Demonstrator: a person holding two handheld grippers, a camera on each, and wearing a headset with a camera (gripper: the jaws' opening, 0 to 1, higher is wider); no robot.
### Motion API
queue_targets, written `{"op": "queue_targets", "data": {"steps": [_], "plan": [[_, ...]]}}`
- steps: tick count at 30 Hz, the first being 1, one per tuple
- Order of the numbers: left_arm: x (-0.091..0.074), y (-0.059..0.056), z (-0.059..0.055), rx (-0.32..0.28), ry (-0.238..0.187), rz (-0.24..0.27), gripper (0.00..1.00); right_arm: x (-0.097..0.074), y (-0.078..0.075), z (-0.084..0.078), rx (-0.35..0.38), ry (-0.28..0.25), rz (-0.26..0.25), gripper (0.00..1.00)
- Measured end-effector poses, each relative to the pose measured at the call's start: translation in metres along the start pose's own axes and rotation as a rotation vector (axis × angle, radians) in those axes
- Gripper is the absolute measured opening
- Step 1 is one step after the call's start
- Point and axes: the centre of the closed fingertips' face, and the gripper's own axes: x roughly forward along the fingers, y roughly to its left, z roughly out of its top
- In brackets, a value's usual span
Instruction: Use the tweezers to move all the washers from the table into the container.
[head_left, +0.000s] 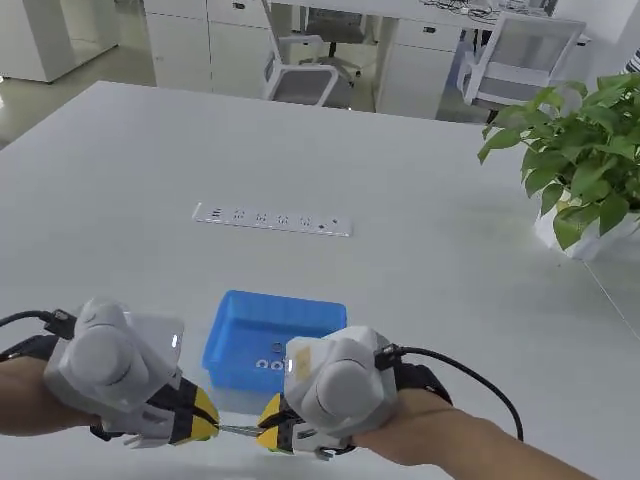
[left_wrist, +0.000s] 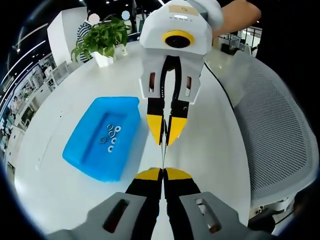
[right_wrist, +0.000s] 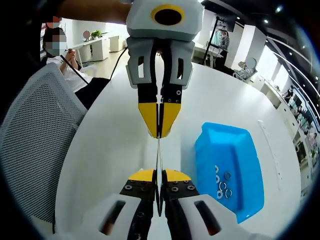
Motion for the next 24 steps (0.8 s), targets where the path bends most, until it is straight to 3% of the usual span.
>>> {"op": "queue_targets", "data": {"steps": [14,24], "plan": [[0.018,0.000,-0.019,-0.004,0.050,-0.019,0.05,0.011,0.003,-0.011,-0.029,0.040,-0.021,0.06],[0.026,-0.003,-0.026,-0.021,0.063,-0.027,0.05,0.016,0.007,-0.016,-0.040,0.055,-0.017,0.07]]}}
